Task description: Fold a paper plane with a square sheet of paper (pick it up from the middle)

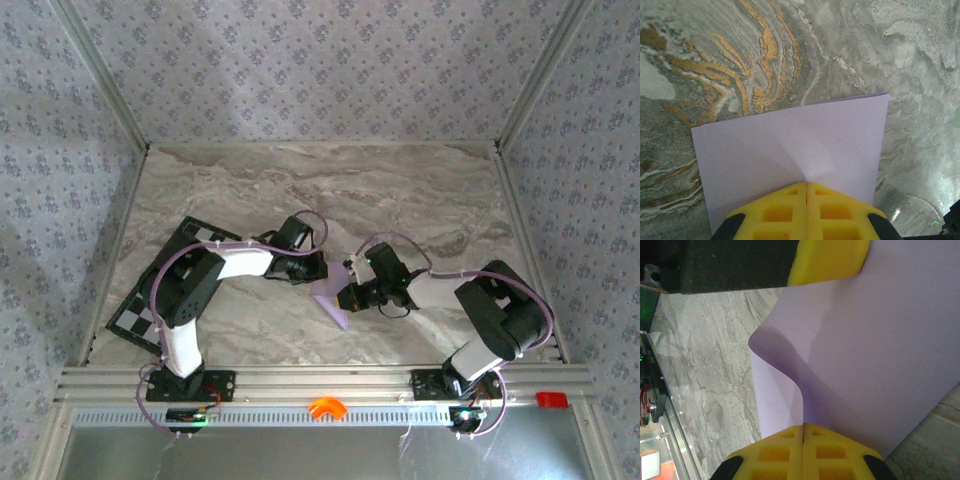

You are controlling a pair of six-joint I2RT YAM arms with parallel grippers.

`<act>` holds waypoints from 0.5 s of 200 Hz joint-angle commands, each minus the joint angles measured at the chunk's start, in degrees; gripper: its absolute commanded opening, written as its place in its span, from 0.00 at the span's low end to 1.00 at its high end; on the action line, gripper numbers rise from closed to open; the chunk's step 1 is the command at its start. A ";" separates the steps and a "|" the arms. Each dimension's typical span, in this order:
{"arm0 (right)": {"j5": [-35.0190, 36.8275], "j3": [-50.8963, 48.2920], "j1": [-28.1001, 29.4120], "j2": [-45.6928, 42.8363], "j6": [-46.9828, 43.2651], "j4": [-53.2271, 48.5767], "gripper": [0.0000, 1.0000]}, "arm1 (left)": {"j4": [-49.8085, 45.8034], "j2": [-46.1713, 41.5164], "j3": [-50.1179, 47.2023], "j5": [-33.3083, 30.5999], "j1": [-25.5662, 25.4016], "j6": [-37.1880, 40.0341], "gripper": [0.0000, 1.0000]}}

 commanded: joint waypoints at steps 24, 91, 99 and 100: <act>1.89 1.20 -0.41 0.55 -0.92 -0.92 0.00 | -2.84 1.11 -1.91 -2.50 -0.68 -0.39 0.01; 1.98 1.16 -0.48 -0.52 -1.18 -2.25 0.00 | -2.81 1.08 -1.94 -2.67 -0.64 -0.65 0.00; 1.98 0.96 -0.48 -0.82 -1.27 -2.26 0.00 | -2.90 1.12 -1.85 -2.72 -0.67 -0.60 0.01; 1.94 0.93 -0.48 -0.78 -1.27 -2.27 0.00 | -2.90 1.14 -1.82 -2.72 -0.65 -0.63 0.01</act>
